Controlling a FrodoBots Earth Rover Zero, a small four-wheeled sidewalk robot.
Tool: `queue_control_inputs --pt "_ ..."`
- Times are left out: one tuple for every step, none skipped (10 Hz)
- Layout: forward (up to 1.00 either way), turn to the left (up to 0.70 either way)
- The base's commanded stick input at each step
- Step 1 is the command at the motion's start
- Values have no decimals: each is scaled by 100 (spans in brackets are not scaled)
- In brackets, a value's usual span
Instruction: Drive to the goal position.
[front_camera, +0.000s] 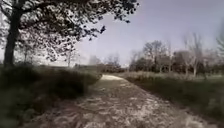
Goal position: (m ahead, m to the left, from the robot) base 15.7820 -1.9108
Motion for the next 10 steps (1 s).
queue_control_inputs --pt "100 -40" --pt "100 -16" --pt "100 0" --pt "100 0" --pt "100 0" --pt "100 0" --pt "100 0" --pt "100 0" --pt "100 0" --pt "100 0"
